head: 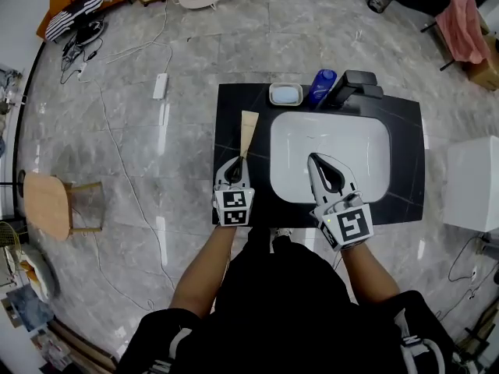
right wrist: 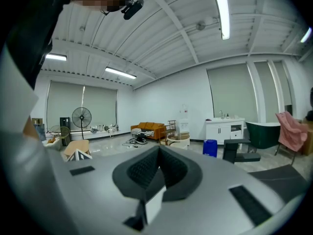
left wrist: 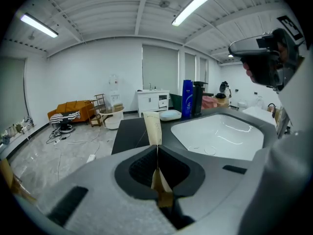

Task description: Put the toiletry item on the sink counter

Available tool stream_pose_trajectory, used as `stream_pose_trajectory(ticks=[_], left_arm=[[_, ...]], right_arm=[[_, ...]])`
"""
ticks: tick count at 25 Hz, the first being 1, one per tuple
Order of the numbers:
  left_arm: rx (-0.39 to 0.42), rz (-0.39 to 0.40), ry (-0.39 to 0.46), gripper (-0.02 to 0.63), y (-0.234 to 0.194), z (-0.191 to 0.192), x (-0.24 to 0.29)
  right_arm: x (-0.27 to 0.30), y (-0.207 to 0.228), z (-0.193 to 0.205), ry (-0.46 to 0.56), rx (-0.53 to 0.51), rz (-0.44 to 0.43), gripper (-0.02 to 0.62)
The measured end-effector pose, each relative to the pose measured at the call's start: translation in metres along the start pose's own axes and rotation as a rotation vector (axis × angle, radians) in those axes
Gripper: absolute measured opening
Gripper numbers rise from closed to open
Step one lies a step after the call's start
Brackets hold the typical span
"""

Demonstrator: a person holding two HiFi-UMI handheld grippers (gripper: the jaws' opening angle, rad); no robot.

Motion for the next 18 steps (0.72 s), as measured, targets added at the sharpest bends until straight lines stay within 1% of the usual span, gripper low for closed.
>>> stream_pose_trajectory(ticks=[3,5,7,10,13,14,15,18], left_arm=[[-0.013,0.002,-0.044,0.018,-0.003,0.013,0.003],[-0.045,0.008,-0.066,0.018,-0.004,0.021,0.006],[-0.077,0.002,-0.067,0.026,-0.007,0.024,0.009],[-0.082,-0.012,-0.071,0.038,-0.009,0.025,0.01],[-0.088,-0.006,-0.079,0.086,-0.009,0.026,0.011],[-0.086,0.0,-0.08,0.122,-0.009,0.026,0.011],[-0.081,0.005,-0.077,0.172,-0.007,0.025,0.01],[-0.059,0.012,-0.048,0.213,-0.003,0.012,0.001]], right_arm=[[-0.004,-0.002,0.006,-0.027,0.015,0.003,0.006],[-0.007,-0.001,0.009,-0.047,0.013,0.001,0.006],[-0.007,-0.001,0.011,-0.056,-0.001,-0.007,0.006],[-0.009,-0.003,0.01,-0.058,-0.01,-0.017,0.006],[-0.011,-0.005,0.008,-0.058,-0.013,-0.024,0.006],[-0.011,-0.006,0.007,-0.059,-0.015,-0.026,0.006],[-0.012,-0.006,0.007,-0.059,-0.017,-0.027,0.006],[-0.013,-0.009,0.006,-0.055,-0.009,-0.028,0.006]])
Point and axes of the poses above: the fingertips, and each gripper's own axes: x forward along the fingers, y to its right, z out of its underside, the point moved 5 cm from there along -x, backward along the fingers, and after that the axes turned 9 degrees about z, right-handed, at the moved point
